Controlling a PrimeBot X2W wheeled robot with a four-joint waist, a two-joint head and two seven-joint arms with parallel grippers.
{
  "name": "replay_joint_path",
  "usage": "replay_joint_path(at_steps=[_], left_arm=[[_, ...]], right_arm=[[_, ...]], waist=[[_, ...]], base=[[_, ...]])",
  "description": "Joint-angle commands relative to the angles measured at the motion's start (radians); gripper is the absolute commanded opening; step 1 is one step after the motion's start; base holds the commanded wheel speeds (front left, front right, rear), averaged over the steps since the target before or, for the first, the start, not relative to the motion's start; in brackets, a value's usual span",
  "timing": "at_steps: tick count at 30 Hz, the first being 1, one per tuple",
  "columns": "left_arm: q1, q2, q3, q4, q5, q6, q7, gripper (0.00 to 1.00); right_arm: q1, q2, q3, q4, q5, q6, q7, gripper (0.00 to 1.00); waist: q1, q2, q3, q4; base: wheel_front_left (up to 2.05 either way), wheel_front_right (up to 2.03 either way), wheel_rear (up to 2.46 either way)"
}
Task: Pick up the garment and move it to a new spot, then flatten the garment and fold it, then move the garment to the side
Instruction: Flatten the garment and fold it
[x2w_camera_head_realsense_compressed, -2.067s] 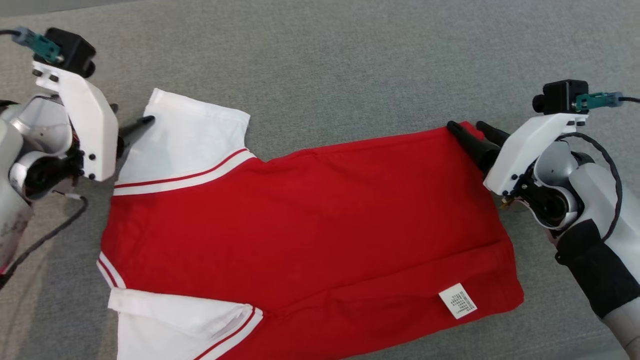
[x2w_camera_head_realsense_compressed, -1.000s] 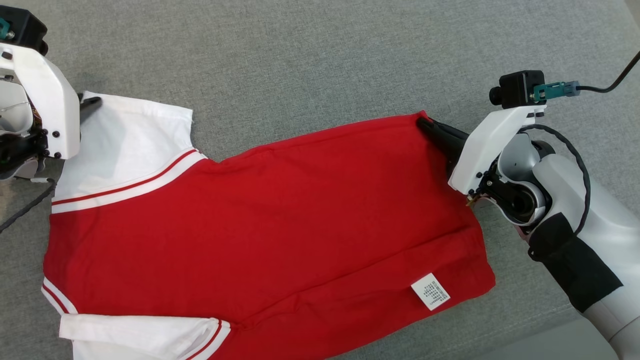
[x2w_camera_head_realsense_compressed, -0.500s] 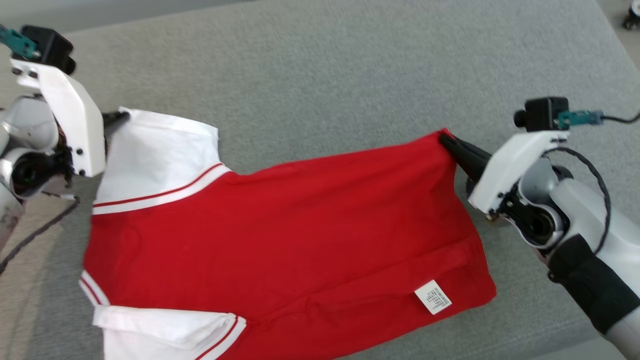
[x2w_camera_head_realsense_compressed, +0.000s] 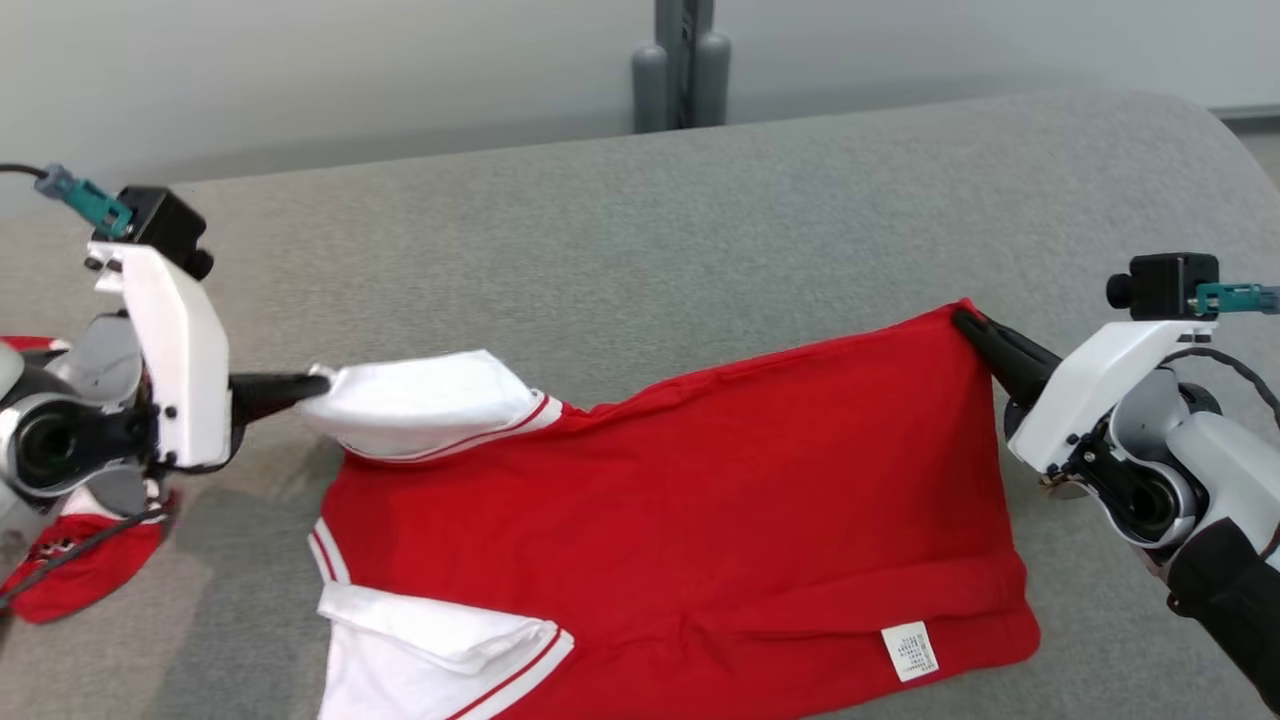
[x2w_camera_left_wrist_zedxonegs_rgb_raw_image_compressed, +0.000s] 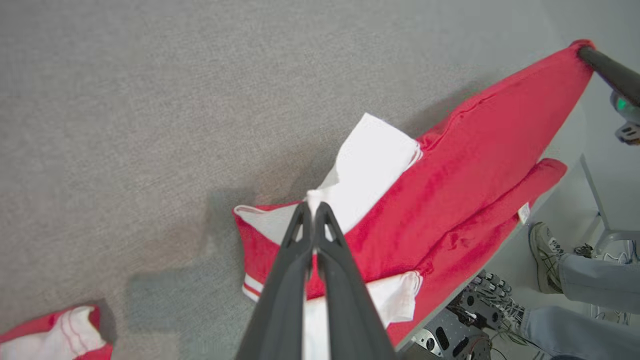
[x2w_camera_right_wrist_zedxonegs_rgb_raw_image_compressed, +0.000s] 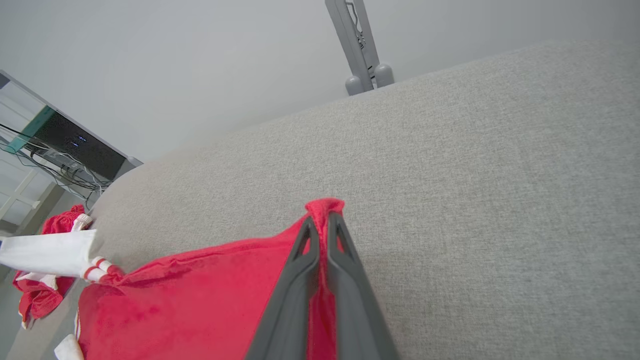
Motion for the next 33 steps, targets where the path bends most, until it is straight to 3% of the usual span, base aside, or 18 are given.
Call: replay_joint_path(at_steps=[1,13,25,33], left_arm=[[0.011,0.017,-0.004,-0.003,0.0,-0.001,0.01,0.0],[0.059,0.078,-0.017,-0.079,-0.064,-0.001,0.095,0.0],[0.101,0.112,-0.075,-0.229,-0.109,0.04,0.238,0.0],[0.11,0.128,-0.084,-0.268,-0.119,0.064,0.263,0.0]], right_arm=[[0.015,-0.008,0.006,0.007,0.005,0.0,-0.013,0.0],[0.023,-0.041,0.074,0.033,0.047,0.0,-0.015,0.0],[-0.005,-0.146,0.202,-0.09,0.123,0.0,0.182,0.0],[-0.032,-0.196,0.251,-0.14,0.173,0.0,0.279,0.0]], waist=[[-0.0001,0.0,-0.021,0.024],[-0.0001,0.0,-0.061,0.058],[-0.0001,0.0,-0.063,0.059],[-0.0001,0.0,-0.062,0.058]], base=[[0.0,0.0,0.0],[0.0,0.0,0.0],[0.0,0.0,0.0],[0.0,0.0,0.0]])
